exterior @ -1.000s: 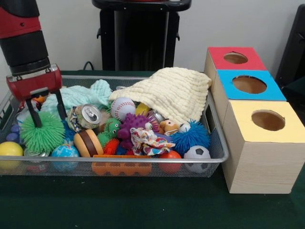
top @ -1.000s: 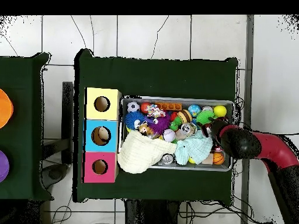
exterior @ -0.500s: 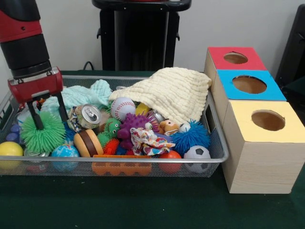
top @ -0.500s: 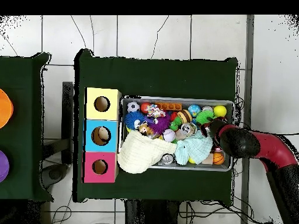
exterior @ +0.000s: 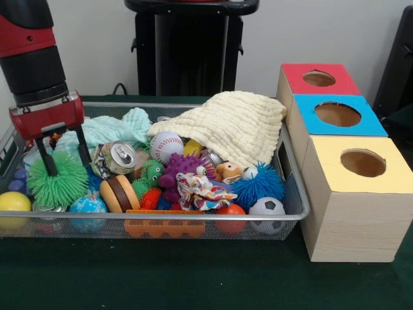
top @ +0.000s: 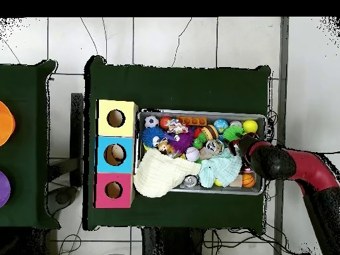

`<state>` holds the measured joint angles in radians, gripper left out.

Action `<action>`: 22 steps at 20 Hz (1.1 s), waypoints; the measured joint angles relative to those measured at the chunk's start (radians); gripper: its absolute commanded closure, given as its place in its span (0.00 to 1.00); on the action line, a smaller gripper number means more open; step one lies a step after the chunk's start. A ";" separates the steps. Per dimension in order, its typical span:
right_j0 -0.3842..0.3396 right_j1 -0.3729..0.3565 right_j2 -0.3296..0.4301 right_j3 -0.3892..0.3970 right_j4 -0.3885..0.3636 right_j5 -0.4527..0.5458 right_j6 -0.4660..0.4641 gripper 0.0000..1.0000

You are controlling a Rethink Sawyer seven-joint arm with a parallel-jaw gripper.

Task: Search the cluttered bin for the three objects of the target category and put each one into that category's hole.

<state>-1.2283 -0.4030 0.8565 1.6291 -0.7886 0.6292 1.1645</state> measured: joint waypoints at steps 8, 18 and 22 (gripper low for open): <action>-0.028 -0.036 0.007 0.001 0.029 0.011 0.000 0.00; -0.098 -0.113 0.018 0.006 0.082 0.071 0.000 0.00; -0.119 -0.126 0.018 0.013 0.085 0.072 0.000 0.00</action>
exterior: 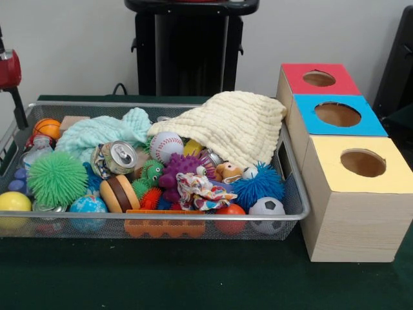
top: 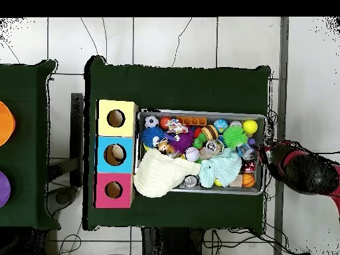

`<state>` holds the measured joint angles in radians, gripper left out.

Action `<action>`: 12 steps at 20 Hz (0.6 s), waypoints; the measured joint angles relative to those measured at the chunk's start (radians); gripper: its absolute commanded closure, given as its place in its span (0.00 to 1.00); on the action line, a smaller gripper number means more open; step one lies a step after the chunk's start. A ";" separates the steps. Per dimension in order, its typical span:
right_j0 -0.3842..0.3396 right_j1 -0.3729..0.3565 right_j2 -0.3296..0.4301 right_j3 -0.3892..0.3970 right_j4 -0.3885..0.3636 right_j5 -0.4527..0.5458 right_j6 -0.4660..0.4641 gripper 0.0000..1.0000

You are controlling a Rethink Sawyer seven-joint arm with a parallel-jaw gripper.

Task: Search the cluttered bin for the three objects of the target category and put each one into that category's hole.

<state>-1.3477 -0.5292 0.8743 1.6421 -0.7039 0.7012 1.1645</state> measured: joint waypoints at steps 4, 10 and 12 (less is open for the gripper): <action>-0.010 0.001 0.000 0.006 0.000 0.000 0.000 0.00; -0.010 0.002 0.000 0.008 -0.001 0.000 0.000 0.00; -0.010 0.002 0.000 0.010 -0.001 0.000 0.000 0.00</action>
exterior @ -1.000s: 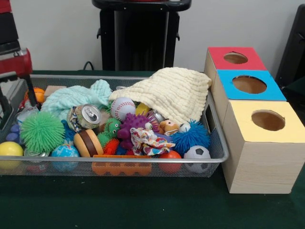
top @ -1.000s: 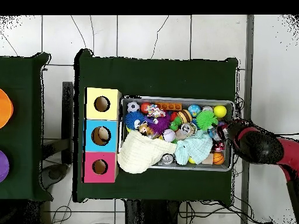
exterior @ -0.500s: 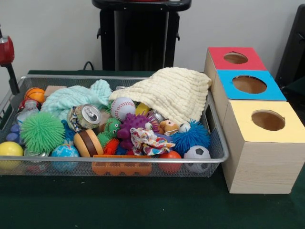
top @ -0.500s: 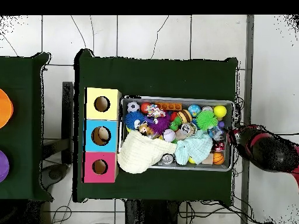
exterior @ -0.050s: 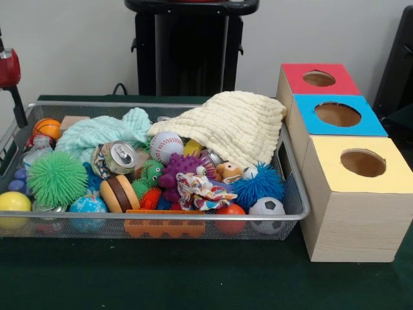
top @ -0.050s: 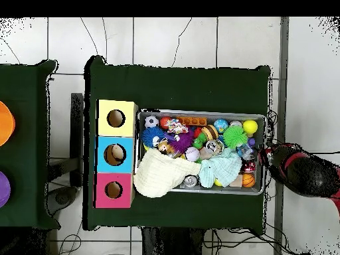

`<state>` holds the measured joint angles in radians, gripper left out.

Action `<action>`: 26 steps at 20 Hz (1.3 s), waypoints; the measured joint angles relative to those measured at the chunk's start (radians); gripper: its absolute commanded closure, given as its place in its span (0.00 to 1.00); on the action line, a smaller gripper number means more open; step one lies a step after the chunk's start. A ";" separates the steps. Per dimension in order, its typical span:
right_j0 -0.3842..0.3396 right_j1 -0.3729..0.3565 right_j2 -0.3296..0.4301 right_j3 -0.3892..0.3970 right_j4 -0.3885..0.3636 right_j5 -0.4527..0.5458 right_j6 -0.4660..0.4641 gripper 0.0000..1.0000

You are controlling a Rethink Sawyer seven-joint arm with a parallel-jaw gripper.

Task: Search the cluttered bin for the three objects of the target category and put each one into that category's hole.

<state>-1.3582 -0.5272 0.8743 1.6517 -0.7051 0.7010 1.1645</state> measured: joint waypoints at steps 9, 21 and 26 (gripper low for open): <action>-0.005 -0.006 0.001 0.027 0.000 0.000 0.000 0.00; -0.062 -0.015 0.000 0.083 0.000 0.000 0.000 0.00; -0.065 -0.016 0.000 0.097 -0.002 0.000 0.000 0.00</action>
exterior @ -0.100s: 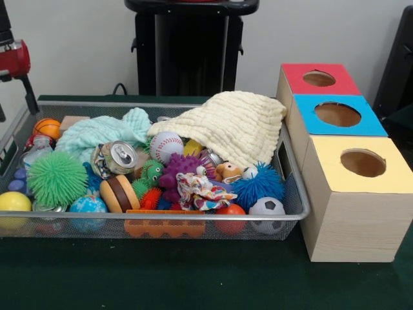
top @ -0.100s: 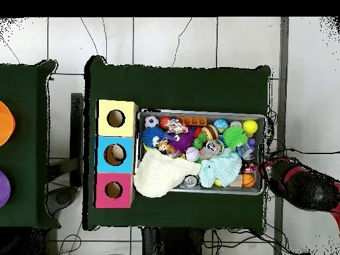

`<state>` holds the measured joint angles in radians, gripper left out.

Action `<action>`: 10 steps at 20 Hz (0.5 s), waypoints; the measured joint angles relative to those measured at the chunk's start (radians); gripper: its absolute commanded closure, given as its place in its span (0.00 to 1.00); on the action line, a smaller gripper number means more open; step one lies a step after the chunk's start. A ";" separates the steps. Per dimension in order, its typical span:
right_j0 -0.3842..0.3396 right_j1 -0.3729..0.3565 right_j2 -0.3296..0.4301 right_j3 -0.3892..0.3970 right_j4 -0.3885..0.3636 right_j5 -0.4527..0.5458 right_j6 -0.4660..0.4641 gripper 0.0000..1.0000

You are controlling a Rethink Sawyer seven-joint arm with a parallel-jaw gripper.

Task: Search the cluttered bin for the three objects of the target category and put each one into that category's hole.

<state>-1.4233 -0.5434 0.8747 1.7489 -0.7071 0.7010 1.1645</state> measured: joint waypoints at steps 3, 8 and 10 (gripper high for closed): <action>0.001 0.001 0.000 0.006 -0.002 0.000 0.000 0.00; 0.006 0.015 0.000 0.013 -0.021 0.000 0.000 0.00; 0.009 0.022 0.000 0.014 -0.031 0.000 0.000 0.00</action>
<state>-1.4139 -0.5214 0.8743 1.7629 -0.7381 0.7010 1.1645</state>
